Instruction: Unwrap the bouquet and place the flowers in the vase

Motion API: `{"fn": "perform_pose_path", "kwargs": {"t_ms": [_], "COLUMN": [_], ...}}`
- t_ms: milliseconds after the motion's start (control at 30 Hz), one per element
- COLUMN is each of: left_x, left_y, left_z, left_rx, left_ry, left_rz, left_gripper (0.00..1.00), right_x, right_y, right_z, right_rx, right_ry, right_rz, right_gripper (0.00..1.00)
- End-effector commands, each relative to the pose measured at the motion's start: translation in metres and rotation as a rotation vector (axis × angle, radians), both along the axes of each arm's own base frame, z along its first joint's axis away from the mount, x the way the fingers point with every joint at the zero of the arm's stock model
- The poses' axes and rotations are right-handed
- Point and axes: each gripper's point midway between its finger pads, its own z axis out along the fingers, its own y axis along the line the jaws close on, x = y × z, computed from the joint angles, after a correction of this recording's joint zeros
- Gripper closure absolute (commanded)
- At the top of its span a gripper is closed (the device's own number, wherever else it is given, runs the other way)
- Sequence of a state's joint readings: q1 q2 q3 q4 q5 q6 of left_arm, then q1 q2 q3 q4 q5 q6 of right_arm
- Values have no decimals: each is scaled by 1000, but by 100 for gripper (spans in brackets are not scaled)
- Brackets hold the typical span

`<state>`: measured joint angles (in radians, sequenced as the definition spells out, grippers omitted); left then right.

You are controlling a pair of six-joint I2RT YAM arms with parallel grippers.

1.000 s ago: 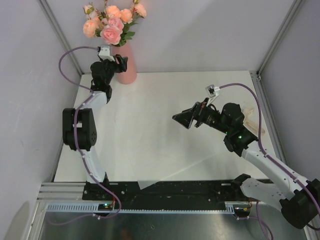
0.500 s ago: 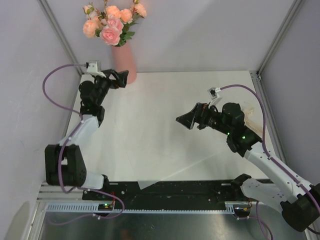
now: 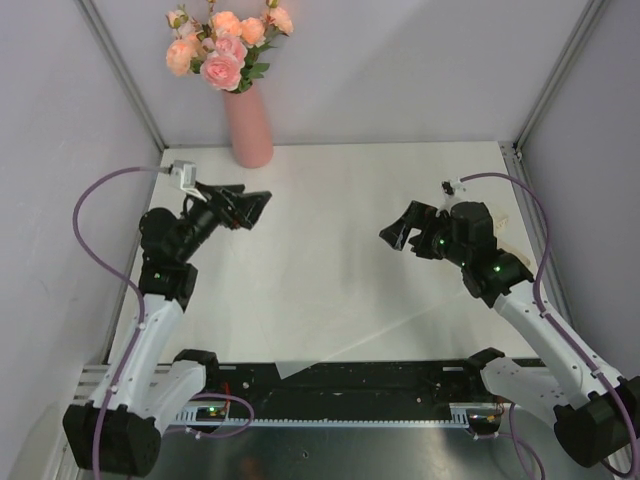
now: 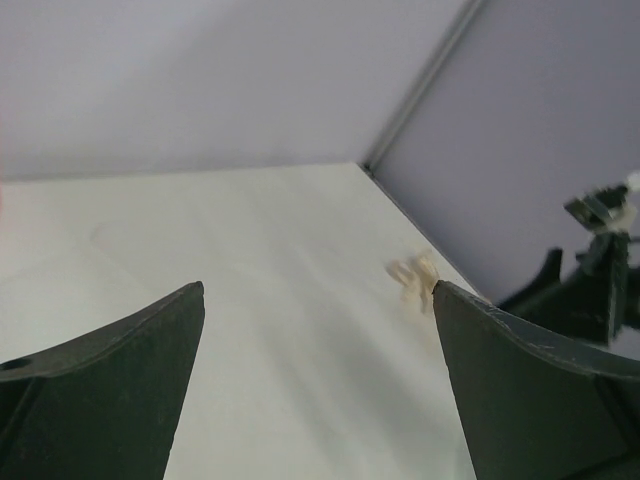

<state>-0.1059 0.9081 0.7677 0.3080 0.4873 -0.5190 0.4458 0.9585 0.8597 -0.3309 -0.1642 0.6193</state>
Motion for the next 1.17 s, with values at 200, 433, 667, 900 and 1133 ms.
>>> {"fn": "perform_pose_path", "kwargs": {"t_ms": [200,433,667,900,1133], "left_x": [-47,-48,-51,-56,-57], "left_y": [-22,-30,-31,-34,-35], "left_z": [-85,-73,-75,-71,-71], "left_rx": [49,45,46,50,53], "left_ry": [262,256,255,239,234], "left_rz": [-142,-197,-206,-230,-234], "left_gripper": [1,0,0,0,0], "right_x": [4,6,5,2,2], "right_y": [-9,-7,-8,-7,-6], "right_z": [35,44,51,58,59], "right_rx": [-58,-41,-36,-18,-10], "right_ry": [-122,-156,-185,-203,-203], "right_rz": [19,29,24,34,35], "right_gripper": [1,1,1,1,1]}}
